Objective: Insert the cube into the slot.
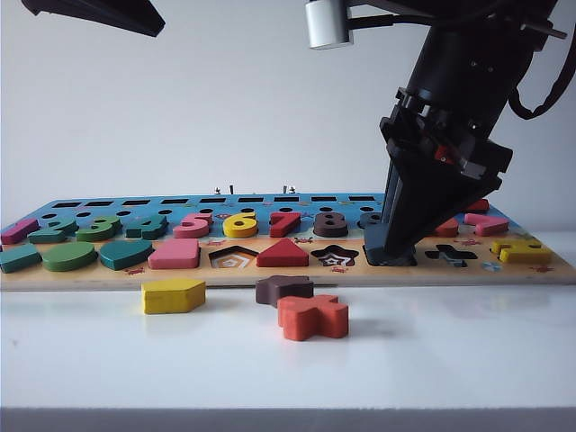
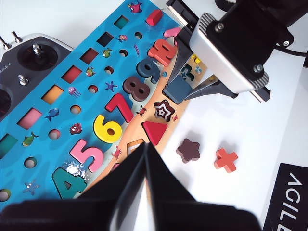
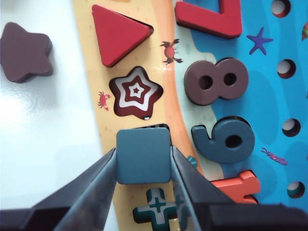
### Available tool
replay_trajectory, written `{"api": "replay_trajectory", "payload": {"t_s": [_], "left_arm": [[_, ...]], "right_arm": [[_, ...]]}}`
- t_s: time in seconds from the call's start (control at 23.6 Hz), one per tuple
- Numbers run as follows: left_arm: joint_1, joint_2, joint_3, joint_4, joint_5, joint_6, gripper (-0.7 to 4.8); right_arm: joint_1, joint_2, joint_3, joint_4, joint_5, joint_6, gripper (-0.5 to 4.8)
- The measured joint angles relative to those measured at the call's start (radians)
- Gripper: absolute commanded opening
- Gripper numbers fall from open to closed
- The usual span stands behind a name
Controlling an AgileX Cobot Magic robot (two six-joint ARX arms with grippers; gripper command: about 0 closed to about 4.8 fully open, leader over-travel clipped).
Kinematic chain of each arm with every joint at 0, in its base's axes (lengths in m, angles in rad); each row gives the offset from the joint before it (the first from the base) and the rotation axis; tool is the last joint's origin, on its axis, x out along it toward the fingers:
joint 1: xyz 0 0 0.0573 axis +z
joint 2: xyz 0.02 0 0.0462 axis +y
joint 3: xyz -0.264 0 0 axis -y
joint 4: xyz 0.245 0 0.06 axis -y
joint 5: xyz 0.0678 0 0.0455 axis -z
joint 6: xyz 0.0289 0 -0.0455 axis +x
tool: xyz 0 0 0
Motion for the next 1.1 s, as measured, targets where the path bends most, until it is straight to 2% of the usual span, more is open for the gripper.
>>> {"api": "replay_trajectory", "payload": {"t_s": [0.3, 0.59, 1.1], "left_arm": [[0.0, 0.0, 0.0, 0.0, 0.0, 0.0, 0.17], [0.0, 0.0, 0.0, 0.0, 0.0, 0.0, 0.17], [0.0, 0.0, 0.0, 0.0, 0.0, 0.0, 0.17]], "right_arm": [[0.0, 0.0, 0.0, 0.0, 0.008, 0.0, 1.62], [0.0, 0.0, 0.0, 0.0, 0.008, 0.0, 2.17], [0.0, 0.0, 0.0, 0.001, 0.009, 0.0, 2.21]]}}
